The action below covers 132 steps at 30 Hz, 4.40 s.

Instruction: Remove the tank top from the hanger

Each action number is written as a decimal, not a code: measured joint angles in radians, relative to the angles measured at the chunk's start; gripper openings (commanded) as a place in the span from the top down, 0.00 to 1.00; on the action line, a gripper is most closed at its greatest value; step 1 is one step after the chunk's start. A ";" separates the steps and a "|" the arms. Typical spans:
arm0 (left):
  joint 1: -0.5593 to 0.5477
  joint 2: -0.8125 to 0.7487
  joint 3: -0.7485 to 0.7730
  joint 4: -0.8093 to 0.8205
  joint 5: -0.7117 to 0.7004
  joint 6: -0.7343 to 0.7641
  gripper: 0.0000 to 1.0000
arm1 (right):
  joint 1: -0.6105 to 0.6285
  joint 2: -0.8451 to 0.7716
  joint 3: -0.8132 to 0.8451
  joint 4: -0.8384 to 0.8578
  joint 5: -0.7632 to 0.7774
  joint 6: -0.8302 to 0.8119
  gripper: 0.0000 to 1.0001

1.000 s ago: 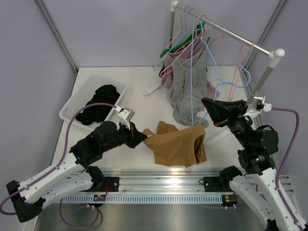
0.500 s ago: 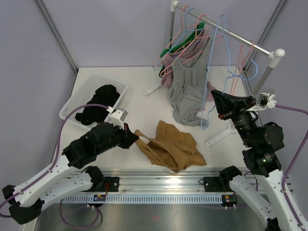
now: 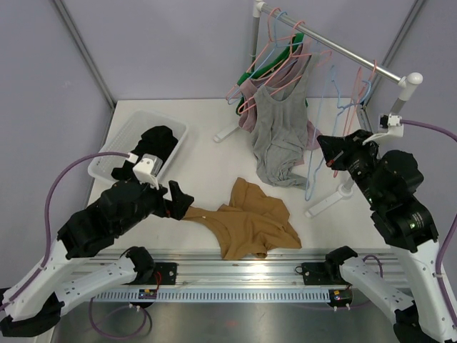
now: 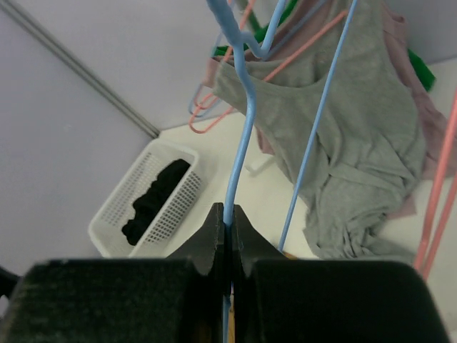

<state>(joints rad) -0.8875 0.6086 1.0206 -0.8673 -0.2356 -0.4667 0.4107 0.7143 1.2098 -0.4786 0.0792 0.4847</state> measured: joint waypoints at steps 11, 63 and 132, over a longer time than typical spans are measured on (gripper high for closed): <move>0.000 -0.057 -0.101 -0.025 -0.065 0.077 0.01 | 0.000 0.384 0.346 -0.246 0.218 -0.031 1.00; -0.030 0.167 -0.104 0.194 -0.011 -0.033 0.01 | -0.185 0.332 0.389 -0.425 0.083 -0.140 0.00; 0.540 0.731 0.813 -0.055 -0.217 0.149 1.00 | -0.185 -0.239 0.200 -0.446 -0.515 -0.241 0.01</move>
<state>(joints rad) -0.3473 1.3392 1.8339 -0.9222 -0.4526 -0.3176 0.2260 0.4751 1.4097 -0.9241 -0.4362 0.2432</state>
